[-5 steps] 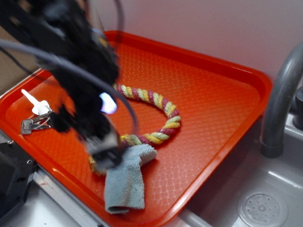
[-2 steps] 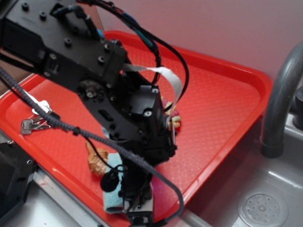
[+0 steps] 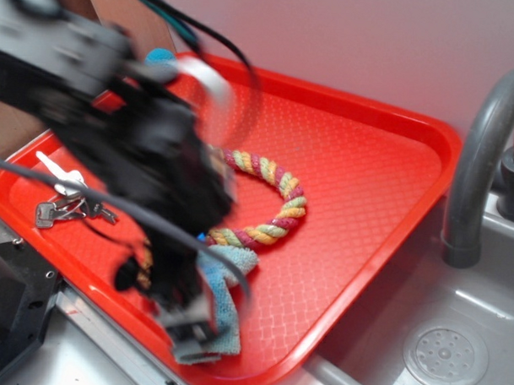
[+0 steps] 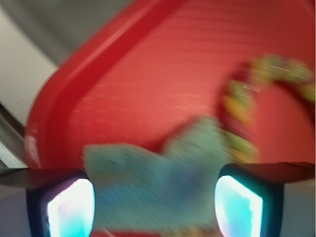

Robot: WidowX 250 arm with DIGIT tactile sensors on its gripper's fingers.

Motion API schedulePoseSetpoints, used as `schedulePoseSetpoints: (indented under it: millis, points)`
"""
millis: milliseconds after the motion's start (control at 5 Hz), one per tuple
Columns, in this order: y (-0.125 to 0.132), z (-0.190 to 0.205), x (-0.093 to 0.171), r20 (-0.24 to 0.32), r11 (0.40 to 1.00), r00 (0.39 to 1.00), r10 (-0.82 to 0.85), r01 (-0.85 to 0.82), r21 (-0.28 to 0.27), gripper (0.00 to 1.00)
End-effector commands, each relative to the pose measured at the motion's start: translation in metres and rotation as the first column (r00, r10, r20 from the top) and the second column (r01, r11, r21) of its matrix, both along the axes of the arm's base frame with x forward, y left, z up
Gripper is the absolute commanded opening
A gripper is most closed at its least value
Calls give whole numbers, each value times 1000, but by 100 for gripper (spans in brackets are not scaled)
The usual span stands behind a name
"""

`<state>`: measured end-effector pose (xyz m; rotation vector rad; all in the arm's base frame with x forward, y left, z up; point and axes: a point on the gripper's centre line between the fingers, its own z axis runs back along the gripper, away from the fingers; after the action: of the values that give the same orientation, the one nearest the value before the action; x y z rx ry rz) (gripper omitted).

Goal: Grab the blue cloth.

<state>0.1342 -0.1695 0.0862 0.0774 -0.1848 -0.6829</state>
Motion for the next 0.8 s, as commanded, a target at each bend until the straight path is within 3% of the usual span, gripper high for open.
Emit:
schedulePoseSetpoints:
  millis: [0, 200, 400, 600]
  points:
    - [0, -1, -7, -10, 964, 969, 247, -247, -97, 100]
    - [-8, -22, 0, -118, 929, 941, 316, -333, -161, 100]
    - [-20, -51, 5, -157, 934, 937, 312, -333, -128, 100]
    - [-26, -72, 8, -233, 930, 918, 320, -351, -106, 100]
